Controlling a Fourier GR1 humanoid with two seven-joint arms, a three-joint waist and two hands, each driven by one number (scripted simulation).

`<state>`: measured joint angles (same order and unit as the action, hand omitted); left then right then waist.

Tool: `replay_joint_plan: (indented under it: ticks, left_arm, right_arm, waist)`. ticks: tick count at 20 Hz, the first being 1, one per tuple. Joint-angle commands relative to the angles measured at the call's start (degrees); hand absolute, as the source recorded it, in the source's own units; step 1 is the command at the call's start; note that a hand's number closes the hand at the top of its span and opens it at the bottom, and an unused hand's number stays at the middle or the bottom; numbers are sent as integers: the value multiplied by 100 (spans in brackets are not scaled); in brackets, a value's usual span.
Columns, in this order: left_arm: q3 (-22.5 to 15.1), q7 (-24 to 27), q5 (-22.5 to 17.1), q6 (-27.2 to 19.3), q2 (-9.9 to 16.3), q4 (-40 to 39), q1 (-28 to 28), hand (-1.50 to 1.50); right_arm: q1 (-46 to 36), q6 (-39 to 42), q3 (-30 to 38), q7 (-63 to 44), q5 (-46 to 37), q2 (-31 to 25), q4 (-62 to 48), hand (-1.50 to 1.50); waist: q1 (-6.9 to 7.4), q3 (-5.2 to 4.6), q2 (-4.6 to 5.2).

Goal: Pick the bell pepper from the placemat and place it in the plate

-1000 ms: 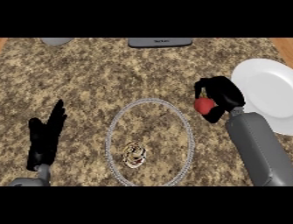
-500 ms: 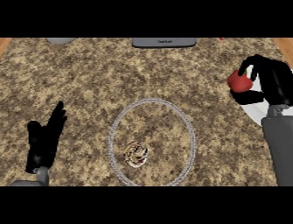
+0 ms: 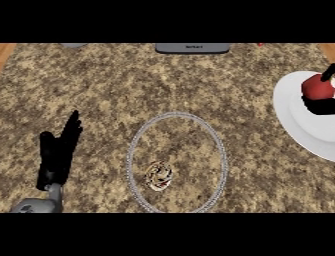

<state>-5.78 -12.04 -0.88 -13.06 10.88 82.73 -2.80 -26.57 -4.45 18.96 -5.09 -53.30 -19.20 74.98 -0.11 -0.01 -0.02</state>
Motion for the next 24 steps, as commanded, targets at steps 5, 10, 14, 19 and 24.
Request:
replay_joint_plan:
  ticks: [5, 10, 14, 19, 24]
  left_arm:
    - [53, -117, 161, 133, -64, 87, -75, 0]
    - [173, -351, 175, 89, -53, -41, -341, 0]
    - [186, -108, -45, 362, -29, 122, 85, 0]
    - [-65, 133, 311, 61, -347, -110, -160, 0]
    - [95, 56, 165, 289, -132, 117, 55, 0]
  right_arm:
    - [-549, -449, 373, 507, 215, -635, -1820, 150]
    - [-1113, -501, 498, 844, 86, -1180, -3330, 150]
    - [-1001, -147, 529, 1185, 217, -1283, -4042, 150]
    - [-1366, 488, 375, 1289, 56, -1459, -5138, 150]
    - [-1372, 735, 472, 2257, 144, -1921, -5842, -150]
  waist:
    - [60, 2, 15]
    - [113, 6, 39]
    - [146, 9, 46]
    - [246, 17, 115]
    - [227, 20, 82]
